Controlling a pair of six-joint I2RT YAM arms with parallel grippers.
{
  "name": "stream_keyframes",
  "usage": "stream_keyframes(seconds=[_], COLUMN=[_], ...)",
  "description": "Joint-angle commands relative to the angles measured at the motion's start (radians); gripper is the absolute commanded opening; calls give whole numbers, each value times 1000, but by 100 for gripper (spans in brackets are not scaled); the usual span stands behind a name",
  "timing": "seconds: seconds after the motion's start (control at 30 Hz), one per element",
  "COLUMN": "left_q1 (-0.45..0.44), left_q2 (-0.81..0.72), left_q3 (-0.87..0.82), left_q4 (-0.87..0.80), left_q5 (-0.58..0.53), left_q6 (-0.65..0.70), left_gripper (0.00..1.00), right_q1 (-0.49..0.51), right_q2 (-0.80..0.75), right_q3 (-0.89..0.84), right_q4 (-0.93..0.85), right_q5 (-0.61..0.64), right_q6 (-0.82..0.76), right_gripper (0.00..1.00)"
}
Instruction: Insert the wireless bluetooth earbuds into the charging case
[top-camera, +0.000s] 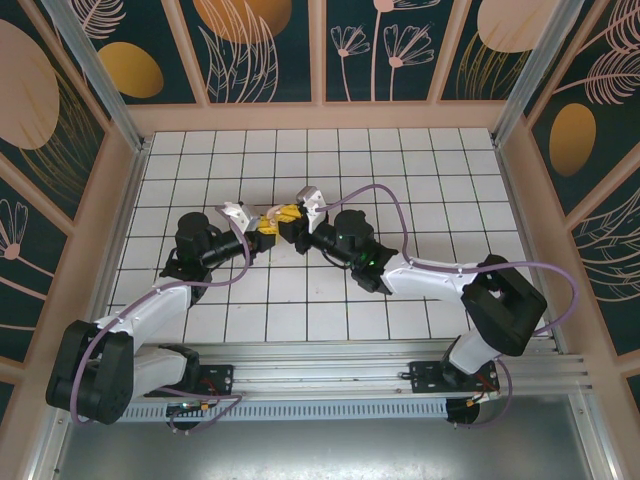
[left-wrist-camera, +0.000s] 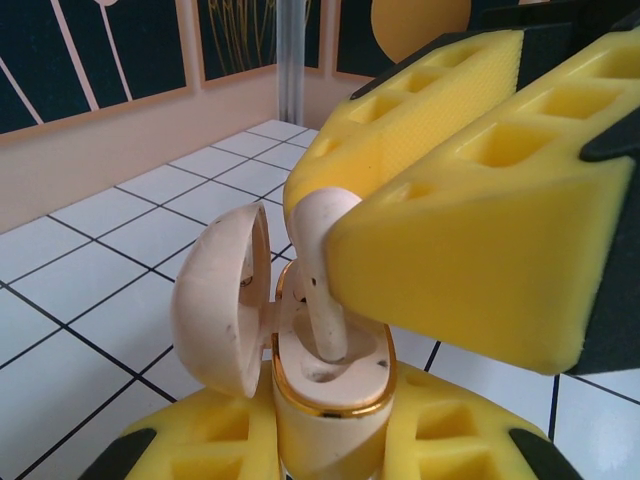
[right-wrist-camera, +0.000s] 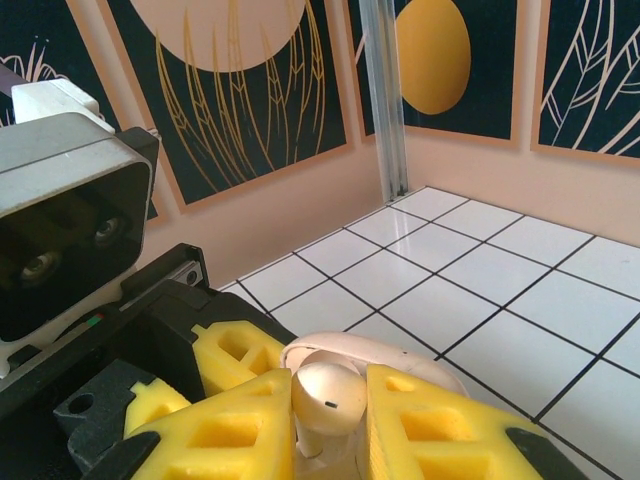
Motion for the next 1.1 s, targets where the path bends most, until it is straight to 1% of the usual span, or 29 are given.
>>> stream_keyframes(seconds=[0.0, 0.3, 0.53, 0.73, 1.07], left_q1=[-7, -8, -7, -7, -8], left_q2=[-27, -32, -37, -51, -57], left_q3=[23, 20, 20, 20, 18], left_q4=[56, 59, 78, 84, 84], left_q5=[37, 39, 40, 34, 33], left_q6=[19, 24, 4, -2, 3], left_gripper=[10, 10, 10, 10, 10], right_q1=[14, 23, 29, 32, 33], right_q2=[2, 13, 23, 12, -23], right_q3=[12, 23, 16, -15, -32], right_q4=[32, 56, 37, -31, -110], right_q5=[-25, -60, -45, -20, -60], right_q6=[-17, -11, -17, -44, -89], right_gripper=[21, 21, 21, 21, 21])
